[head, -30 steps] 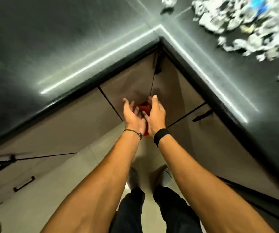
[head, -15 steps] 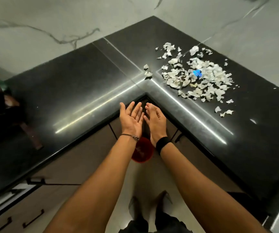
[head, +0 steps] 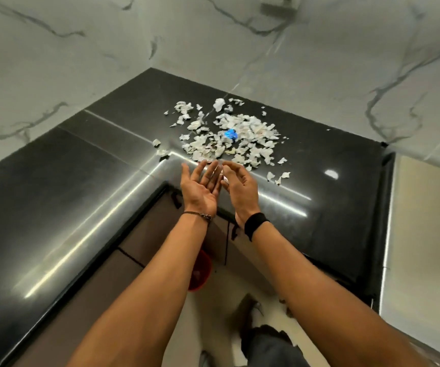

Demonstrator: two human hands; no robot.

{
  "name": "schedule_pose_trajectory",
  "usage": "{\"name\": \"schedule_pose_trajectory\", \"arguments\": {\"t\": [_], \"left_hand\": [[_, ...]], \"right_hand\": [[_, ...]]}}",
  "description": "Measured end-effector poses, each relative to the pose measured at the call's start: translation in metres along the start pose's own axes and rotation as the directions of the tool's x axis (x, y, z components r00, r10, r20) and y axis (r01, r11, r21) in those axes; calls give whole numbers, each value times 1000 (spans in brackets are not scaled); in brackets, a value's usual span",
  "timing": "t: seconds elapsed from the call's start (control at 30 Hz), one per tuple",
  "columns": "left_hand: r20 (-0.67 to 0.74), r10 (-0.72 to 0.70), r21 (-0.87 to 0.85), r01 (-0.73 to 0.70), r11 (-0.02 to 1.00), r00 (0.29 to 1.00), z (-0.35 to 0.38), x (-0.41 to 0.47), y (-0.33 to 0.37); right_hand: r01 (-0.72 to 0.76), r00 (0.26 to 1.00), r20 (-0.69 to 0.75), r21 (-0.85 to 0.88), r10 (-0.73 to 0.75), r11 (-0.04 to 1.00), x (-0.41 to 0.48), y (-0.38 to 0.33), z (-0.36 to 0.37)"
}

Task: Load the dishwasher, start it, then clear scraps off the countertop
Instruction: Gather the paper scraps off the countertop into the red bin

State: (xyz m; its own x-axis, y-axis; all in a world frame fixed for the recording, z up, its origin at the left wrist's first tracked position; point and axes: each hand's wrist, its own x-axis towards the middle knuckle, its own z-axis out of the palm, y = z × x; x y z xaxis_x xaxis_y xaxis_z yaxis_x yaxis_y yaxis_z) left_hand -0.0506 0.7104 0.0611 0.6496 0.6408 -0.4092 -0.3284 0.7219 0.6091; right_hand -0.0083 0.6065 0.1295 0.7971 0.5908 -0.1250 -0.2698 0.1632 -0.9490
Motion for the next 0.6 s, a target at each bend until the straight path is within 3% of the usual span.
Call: {"name": "schedule_pose_trajectory", "arguments": {"t": [0.23, 0.6], "left_hand": [[20, -28, 37, 28, 999, 999, 89, 13, -25], [88, -104, 45, 100, 994, 991, 146, 50, -55]], "right_hand": [[52, 992, -111, 5, -52, 999, 65, -22, -70], [27, 979, -193, -193, -65, 981, 127, -21, -150]]}}
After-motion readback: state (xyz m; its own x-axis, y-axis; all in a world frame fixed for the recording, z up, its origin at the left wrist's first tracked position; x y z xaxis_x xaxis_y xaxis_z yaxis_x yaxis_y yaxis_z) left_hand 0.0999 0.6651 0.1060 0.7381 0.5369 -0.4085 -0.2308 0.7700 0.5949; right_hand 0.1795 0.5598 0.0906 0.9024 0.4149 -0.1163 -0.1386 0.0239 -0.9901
